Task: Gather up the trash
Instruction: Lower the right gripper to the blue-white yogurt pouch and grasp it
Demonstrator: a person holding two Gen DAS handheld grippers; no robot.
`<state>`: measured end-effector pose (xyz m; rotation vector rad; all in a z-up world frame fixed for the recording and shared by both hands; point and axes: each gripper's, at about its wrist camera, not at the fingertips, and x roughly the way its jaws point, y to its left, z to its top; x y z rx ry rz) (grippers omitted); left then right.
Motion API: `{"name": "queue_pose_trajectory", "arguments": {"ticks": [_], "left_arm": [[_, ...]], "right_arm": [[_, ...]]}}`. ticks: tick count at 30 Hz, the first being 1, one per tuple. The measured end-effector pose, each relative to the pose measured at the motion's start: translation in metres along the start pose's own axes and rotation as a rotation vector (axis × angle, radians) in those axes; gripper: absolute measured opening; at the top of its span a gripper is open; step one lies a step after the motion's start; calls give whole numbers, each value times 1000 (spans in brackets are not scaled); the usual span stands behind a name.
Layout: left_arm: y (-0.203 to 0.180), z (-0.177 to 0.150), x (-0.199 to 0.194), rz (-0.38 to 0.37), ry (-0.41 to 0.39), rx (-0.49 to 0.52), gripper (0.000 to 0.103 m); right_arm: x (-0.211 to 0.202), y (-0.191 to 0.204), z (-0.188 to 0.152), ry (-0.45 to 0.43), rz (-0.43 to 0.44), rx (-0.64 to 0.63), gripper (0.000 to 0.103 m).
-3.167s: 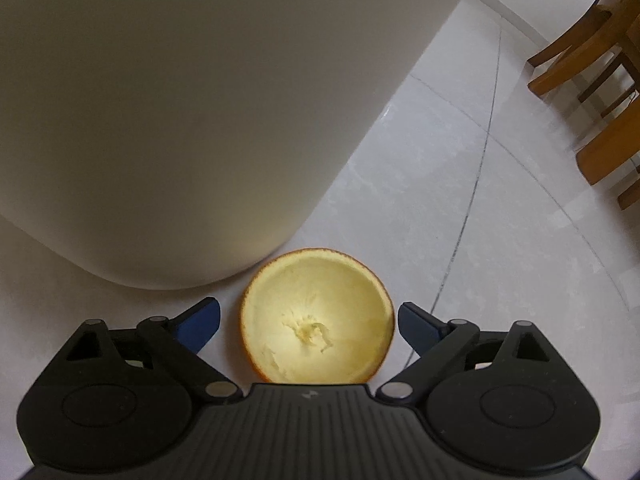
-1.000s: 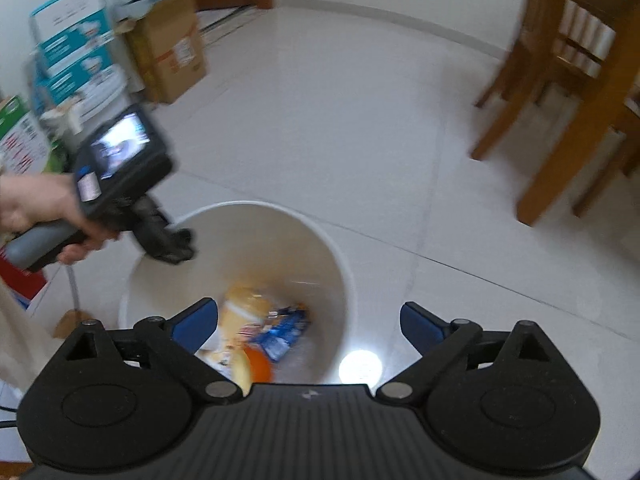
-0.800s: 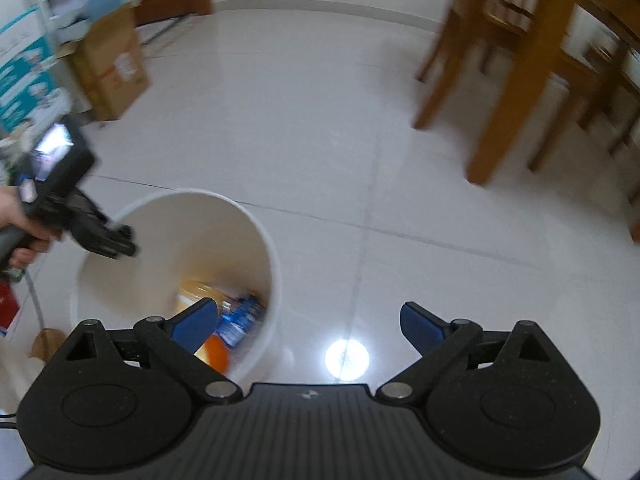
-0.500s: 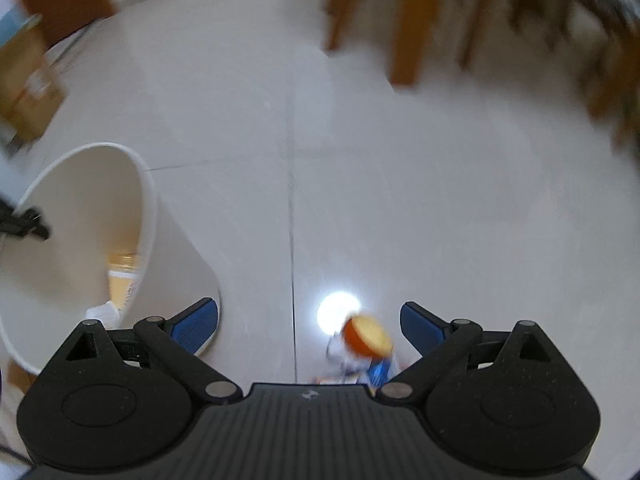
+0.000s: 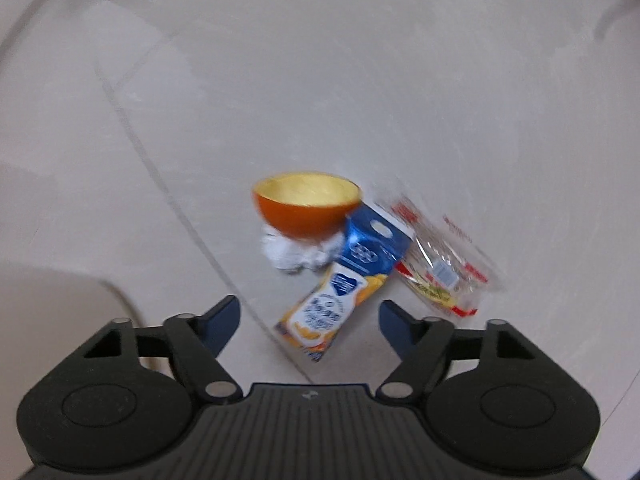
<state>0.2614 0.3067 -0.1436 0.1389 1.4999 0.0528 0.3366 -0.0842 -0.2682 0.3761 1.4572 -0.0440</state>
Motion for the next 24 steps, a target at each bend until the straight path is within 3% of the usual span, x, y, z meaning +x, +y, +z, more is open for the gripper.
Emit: {"name": "queue_pose_trajectory", "arguments": {"ticks": [3,10,12,19,24], "left_arm": [[-1,0,0,2,0,5,9],[-1,0,4,-1,8,15,9],[0,0,4,-6,12,9,9],[2,2,4,-18,16,-6,9],[4,3,2,-19,20,-14,7]], "right_arm": [[17,1,-1,-9,-32,11,67],[41,4,7,-25,-77,19,63],[44,4,9,-22,-87,20,55],[39,3,7,-28,-116,11,47],[31,3,9,9,-135,3,35]]}}
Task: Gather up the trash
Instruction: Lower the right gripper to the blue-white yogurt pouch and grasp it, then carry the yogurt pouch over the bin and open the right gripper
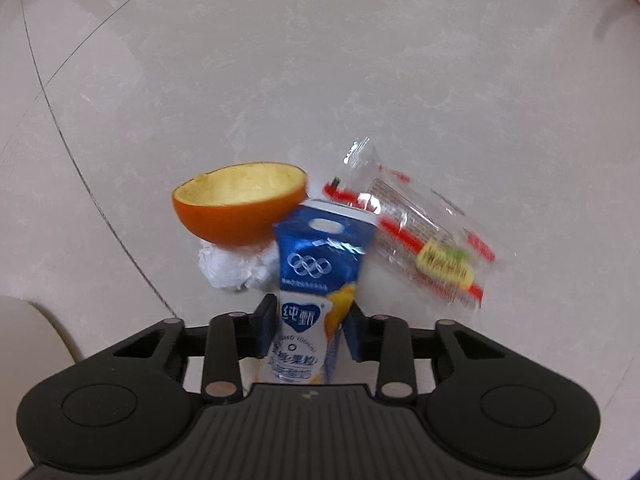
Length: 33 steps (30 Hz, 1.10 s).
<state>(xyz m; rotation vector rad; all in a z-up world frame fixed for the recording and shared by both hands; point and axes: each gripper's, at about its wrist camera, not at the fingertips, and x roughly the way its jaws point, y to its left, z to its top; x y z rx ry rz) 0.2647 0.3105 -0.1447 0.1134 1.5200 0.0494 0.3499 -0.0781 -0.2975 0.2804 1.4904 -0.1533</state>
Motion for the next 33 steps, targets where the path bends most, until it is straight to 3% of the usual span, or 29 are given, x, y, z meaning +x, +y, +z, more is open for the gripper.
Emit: {"name": "queue_pose_trajectory", "arguments": {"ticks": [9,18,28,33], "left_arm": [[4,2,-2,-12,8,-18,6],[6,3,-2,-19,19,-33,6],[5,4,-3,-33,31,-52,6],[6,4,-6,-36,26,-49,6]], "right_arm": [[-47,15,-5,8,12,-96,34],[-151,34,-4,-65,125,-164,34],[-273,95,-25,-176,258,-405,34],[-301,134,-43,-202,331,-529,34]]}}
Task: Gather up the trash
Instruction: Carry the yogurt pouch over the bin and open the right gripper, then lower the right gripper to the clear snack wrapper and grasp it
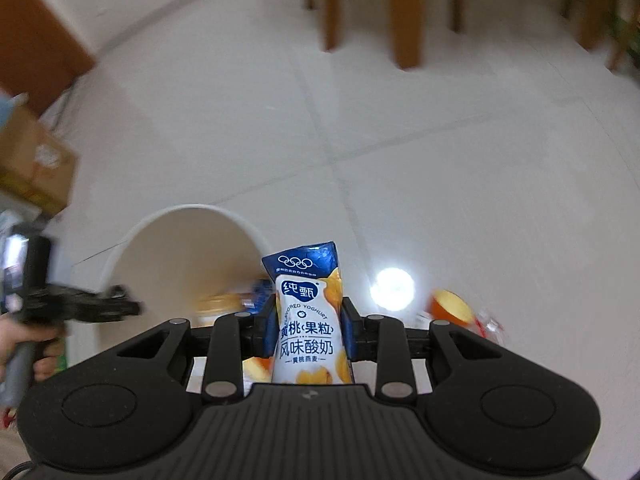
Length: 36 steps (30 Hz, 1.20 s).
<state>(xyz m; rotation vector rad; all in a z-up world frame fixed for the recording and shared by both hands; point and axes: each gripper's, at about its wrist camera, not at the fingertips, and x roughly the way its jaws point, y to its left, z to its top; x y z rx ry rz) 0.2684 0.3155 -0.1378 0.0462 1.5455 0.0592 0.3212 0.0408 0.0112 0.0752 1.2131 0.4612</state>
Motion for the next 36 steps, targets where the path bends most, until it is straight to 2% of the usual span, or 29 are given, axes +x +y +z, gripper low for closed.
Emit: {"name": "queue_pose_trajectory", "arguments": {"ticks": [6,10,16,17,20,23,29,32,36], "left_arm": [[2,1,1,2,10,-12,6],[2,1,-1,-7,5,-12,6],[7,2,-3,-24,5,-23,6],[7,2,-3,-26,6,-24,6],[7,2,-3,-26,6,-25,5],[7,2,-3,-25,5,-25,5],[7,1,-3,-22,3,-22,5],[5,2,-3,-21,3,-24,5],[3,1,-3,-16,1,-22,5]], "right_arm": [[21,45,6,17,64,-115,34],[34,70,4,30,74,-172,34],[58,83,-2,89,99,-206,36],[59,83,-4,92,91,-209,38],[58,83,-10,94,89,-225,59],[51,83,-14,61,74,-257,60],[27,50,-15,-52,32,-258,67],[16,18,-15,-107,-6,-210,72],[6,-32,-24,-189,-88,-158,83]]}}
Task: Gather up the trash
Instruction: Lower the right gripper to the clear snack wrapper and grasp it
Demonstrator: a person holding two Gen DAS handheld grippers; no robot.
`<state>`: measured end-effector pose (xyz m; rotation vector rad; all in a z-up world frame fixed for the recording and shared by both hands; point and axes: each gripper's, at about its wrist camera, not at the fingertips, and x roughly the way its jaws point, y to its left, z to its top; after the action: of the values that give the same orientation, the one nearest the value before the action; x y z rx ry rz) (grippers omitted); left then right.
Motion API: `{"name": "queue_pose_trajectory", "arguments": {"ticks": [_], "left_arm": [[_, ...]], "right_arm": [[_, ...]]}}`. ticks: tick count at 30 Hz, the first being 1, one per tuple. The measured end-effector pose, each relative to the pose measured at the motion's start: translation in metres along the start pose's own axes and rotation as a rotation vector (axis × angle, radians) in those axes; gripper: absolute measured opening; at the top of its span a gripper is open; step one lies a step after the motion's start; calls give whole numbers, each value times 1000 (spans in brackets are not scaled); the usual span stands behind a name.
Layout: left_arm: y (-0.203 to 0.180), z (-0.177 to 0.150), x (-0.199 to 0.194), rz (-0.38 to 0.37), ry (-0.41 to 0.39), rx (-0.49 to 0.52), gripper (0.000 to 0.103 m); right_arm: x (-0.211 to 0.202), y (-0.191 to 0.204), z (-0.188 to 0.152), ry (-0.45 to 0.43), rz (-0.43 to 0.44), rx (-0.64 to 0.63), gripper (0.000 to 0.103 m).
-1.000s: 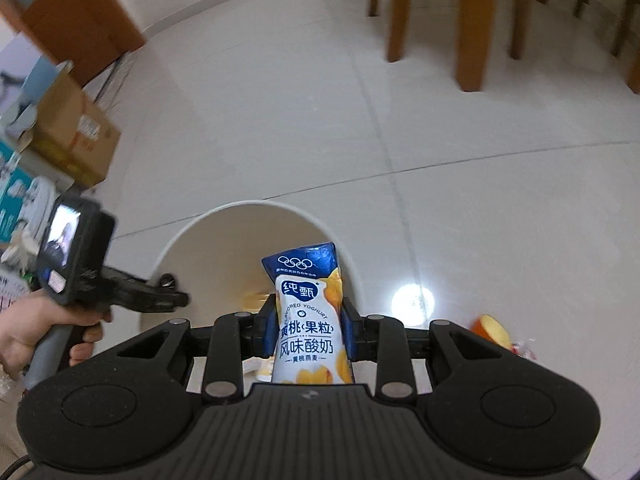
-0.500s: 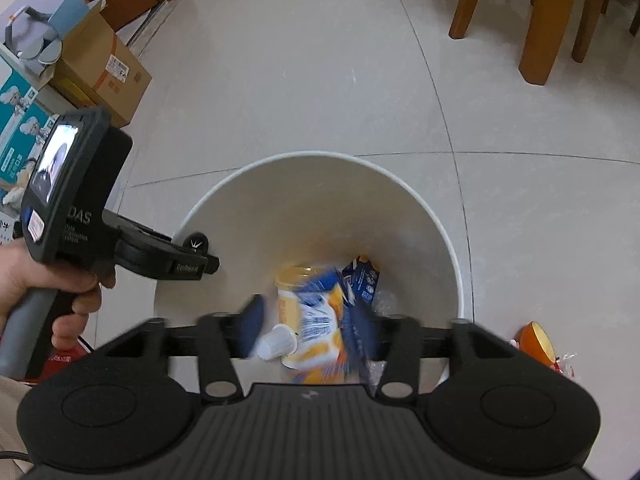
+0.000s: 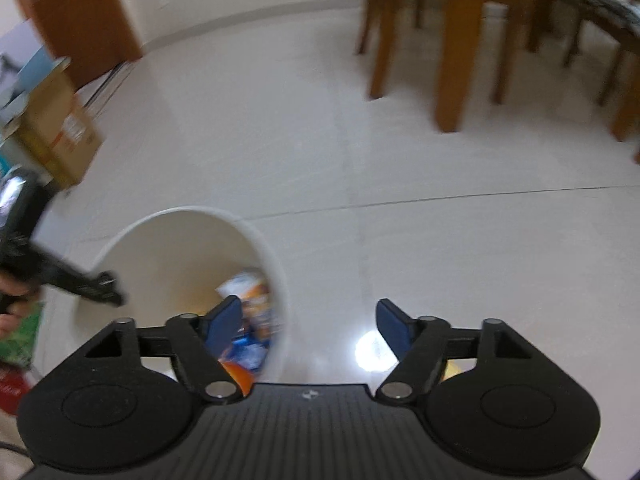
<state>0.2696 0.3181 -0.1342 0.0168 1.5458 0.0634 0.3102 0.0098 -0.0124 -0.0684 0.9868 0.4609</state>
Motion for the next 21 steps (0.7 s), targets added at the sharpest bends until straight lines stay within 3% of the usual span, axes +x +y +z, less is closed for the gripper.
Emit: {"name": "queue_pose_trajectory", "arguments": {"ticks": [4,9,15,21], "left_arm": [[2,0,1,0,-1,3,5],[2,0,0,-4,0,-1,5],[2,0,0,-1,-1,4,5],[1,0,0,0,-1,2,5]], "right_arm": [[15,-52,-28,-15,-141,3,84],[62,-113,-78,90,-265,62,84],[110,-152,-136,241,-293,99,81],[138,-161,-159,330,-266,71,81]]}}
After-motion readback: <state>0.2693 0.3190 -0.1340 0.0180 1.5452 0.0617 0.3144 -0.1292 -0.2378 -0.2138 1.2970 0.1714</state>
